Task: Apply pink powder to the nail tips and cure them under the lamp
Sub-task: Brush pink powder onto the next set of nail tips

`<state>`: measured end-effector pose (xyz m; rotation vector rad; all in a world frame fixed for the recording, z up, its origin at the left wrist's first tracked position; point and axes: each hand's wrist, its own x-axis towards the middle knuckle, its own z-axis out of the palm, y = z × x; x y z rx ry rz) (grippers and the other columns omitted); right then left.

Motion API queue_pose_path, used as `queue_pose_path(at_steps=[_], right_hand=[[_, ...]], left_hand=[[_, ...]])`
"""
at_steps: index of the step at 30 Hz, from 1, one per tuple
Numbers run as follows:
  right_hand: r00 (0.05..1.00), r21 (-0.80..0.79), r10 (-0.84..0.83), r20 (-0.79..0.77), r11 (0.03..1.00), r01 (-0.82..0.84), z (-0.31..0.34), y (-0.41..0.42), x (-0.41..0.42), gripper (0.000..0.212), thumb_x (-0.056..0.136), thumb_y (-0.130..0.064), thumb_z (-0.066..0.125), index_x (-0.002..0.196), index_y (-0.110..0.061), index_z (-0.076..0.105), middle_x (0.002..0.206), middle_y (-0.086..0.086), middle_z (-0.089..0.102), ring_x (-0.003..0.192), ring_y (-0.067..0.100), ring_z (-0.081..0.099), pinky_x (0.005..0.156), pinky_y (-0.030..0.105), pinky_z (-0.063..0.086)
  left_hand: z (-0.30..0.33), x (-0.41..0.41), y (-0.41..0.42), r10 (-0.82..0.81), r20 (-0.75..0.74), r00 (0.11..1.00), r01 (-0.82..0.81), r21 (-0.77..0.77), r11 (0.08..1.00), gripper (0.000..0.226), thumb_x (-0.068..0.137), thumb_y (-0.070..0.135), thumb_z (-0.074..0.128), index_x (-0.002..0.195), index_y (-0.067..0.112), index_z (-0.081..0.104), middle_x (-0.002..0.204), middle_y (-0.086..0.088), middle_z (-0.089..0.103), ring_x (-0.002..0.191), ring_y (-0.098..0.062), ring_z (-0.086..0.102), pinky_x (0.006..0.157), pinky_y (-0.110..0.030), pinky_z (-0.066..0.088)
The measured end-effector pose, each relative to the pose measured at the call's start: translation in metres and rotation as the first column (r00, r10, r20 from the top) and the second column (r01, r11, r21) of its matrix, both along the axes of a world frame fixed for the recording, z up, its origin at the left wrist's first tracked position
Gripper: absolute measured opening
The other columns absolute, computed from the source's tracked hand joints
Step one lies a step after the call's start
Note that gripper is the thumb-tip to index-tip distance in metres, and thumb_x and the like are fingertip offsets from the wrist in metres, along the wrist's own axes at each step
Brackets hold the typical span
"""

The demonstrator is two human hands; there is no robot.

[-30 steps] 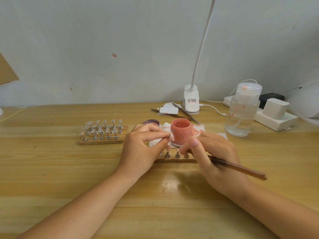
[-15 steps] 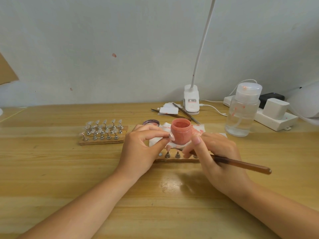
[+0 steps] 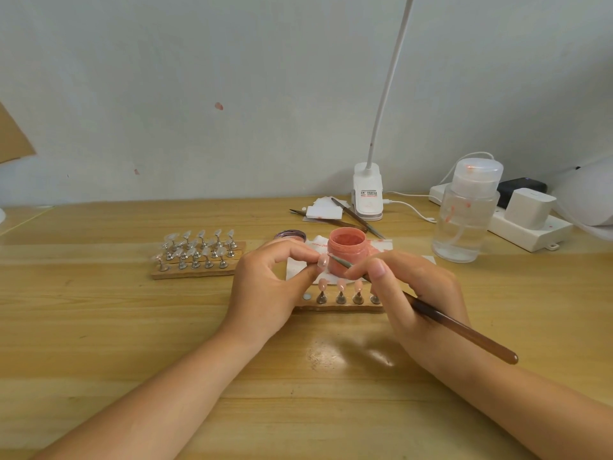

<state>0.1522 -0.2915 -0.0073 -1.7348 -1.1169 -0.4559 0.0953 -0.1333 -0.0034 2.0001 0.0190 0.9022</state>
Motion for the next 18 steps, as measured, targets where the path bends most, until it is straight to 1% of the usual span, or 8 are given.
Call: queue_pose_path(at_steps=[1,2,4,7,9,12,16,18], right_hand=[[0.999,0.069,-0.023,0.039,0.997,0.020,-0.0008,0.0005,-0.0019,0.039,0.094,-0.036,0.041,0.083,-0.013,0.071,0.075,-0.006,0.067,0.071,0.003,0.059,0.065,0.021,0.044],[0.998,0.091,-0.024,0.065,0.996,0.018,-0.0016,0.0006,-0.0018,0.040,0.094,-0.037,0.040,0.084,-0.015,0.071,0.075,-0.007,0.068,0.071,0.002,0.060,0.064,0.022,0.045],[0.996,0.054,-0.020,0.090,0.998,0.016,-0.0008,0.0022,-0.0035,0.044,0.095,-0.041,0.037,0.082,-0.017,0.071,0.074,-0.008,0.068,0.072,0.003,0.061,0.065,0.023,0.046],[0.992,0.030,-0.014,0.124,0.999,0.010,-0.0019,0.0012,-0.0014,0.052,0.097,-0.042,0.032,0.072,-0.018,0.071,0.067,-0.018,0.059,0.066,-0.002,0.055,0.065,0.017,0.040],[0.989,0.056,-0.026,0.148,0.998,0.018,-0.0024,0.0010,-0.0011,0.050,0.097,-0.039,0.033,0.073,-0.018,0.071,0.066,-0.017,0.059,0.067,-0.002,0.054,0.065,0.016,0.038],[0.984,0.067,-0.060,0.167,0.997,0.049,-0.0035,0.0020,0.0003,0.046,0.097,-0.038,0.035,0.079,-0.017,0.071,0.070,-0.013,0.063,0.071,-0.001,0.055,0.066,0.016,0.039],[0.987,0.073,-0.015,0.159,0.997,0.004,-0.0045,0.0013,0.0001,0.051,0.098,-0.037,0.034,0.070,-0.014,0.070,0.065,-0.007,0.063,0.064,0.004,0.055,0.062,0.026,0.041],[0.984,0.086,-0.030,0.176,0.996,0.015,-0.0034,0.0018,-0.0004,0.046,0.097,-0.035,0.036,0.075,-0.016,0.071,0.068,-0.007,0.064,0.067,0.005,0.057,0.062,0.024,0.041]], left_hand=[[-0.0003,0.0005,0.0003,-0.001,0.002,1.000,0.001,-0.003,1.000,0.011,0.072,0.008,0.074,0.069,0.018,0.068,0.077,0.009,0.067,0.083,0.003,0.060,0.078,-0.004,0.038],[-0.0008,0.0009,0.0008,0.002,0.005,1.000,-0.002,-0.002,1.000,0.015,0.071,0.007,0.074,0.068,0.021,0.067,0.076,0.010,0.066,0.082,0.003,0.059,0.078,-0.005,0.038],[-0.0016,0.0016,0.0011,0.014,0.007,1.000,-0.014,0.006,1.000,0.018,0.070,0.006,0.074,0.067,0.022,0.066,0.076,0.012,0.065,0.081,0.002,0.059,0.079,-0.007,0.039],[-0.0023,0.0021,0.0004,0.024,0.011,1.000,-0.024,0.000,1.000,0.013,0.069,0.004,0.075,0.067,0.015,0.068,0.075,0.011,0.064,0.080,0.003,0.058,0.076,-0.005,0.038],[-0.0023,0.0019,0.0003,0.025,0.020,1.000,-0.025,0.004,1.000,0.015,0.068,0.004,0.076,0.066,0.016,0.068,0.074,0.013,0.063,0.080,0.006,0.057,0.076,-0.004,0.037],[-0.0024,0.0021,0.0008,0.024,0.028,0.999,-0.025,0.013,1.000,0.020,0.067,0.004,0.076,0.066,0.023,0.067,0.075,0.015,0.062,0.080,0.005,0.057,0.077,-0.005,0.038],[-0.0025,0.0025,-0.0001,0.037,0.019,0.999,-0.037,0.003,0.999,0.020,0.067,0.006,0.077,0.065,0.024,0.068,0.073,0.016,0.062,0.080,0.005,0.057,0.077,-0.004,0.037],[-0.0027,0.0023,0.0003,0.035,0.029,0.999,-0.035,0.014,0.999,0.024,0.067,0.004,0.076,0.065,0.025,0.067,0.072,0.016,0.061,0.078,0.007,0.057,0.075,-0.004,0.037]])
